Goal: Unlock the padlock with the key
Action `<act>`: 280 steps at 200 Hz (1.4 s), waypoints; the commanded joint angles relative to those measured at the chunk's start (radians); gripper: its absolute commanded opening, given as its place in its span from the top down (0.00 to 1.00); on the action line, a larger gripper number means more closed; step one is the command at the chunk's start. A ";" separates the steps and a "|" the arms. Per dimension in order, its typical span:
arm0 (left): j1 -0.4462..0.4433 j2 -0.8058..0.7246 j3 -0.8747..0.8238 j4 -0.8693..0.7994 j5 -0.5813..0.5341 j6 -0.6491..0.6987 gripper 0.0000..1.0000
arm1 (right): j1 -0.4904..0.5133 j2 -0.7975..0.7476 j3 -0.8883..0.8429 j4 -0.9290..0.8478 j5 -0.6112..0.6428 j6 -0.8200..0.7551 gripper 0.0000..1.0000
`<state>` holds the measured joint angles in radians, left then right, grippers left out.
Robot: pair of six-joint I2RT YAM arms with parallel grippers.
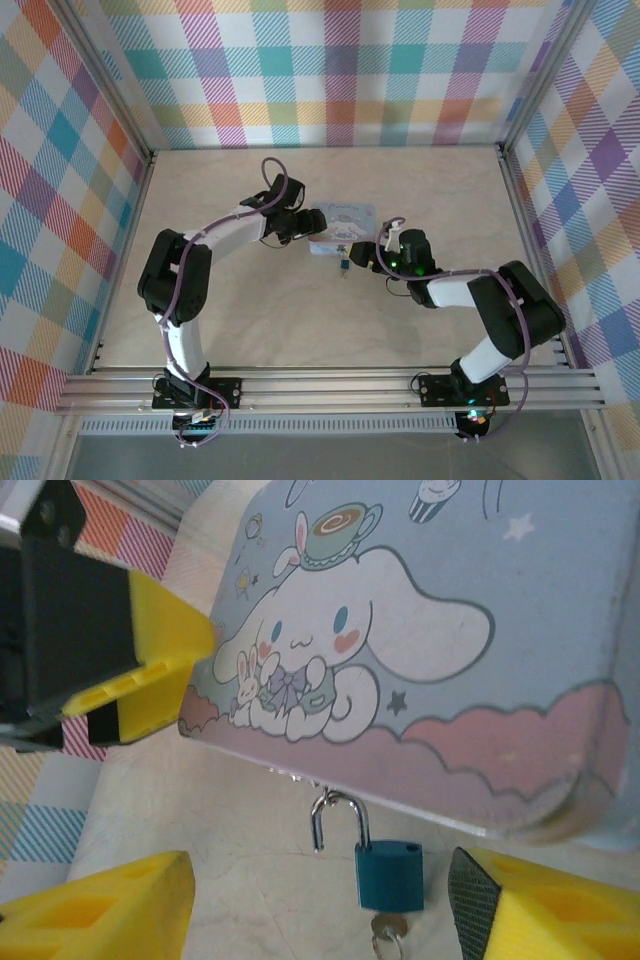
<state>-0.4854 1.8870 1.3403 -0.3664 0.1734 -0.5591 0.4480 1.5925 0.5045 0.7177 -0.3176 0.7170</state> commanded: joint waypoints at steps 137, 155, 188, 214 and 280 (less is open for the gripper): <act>-0.038 -0.207 -0.331 0.028 -0.073 -0.073 0.26 | -0.074 0.105 0.045 0.156 -0.224 -0.118 0.25; -0.041 -0.216 -0.333 0.028 -0.075 -0.075 0.26 | -0.074 0.090 0.031 0.129 -0.280 -0.124 0.25; -0.043 -0.223 -0.337 0.035 -0.074 -0.085 0.25 | -0.051 0.095 0.046 0.059 -0.346 -0.166 0.24; -0.045 -0.223 -0.335 0.040 -0.075 -0.091 0.25 | -0.026 0.117 0.087 -0.001 -0.335 -0.204 0.24; -0.054 -0.222 -0.331 0.039 -0.081 -0.102 0.25 | -0.015 0.226 0.164 -0.003 -0.359 -0.232 0.28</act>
<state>-0.5236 1.6703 1.0313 -0.2348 0.1139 -0.6559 0.4263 1.7844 0.6395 0.7315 -0.6426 0.5289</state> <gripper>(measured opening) 0.748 0.727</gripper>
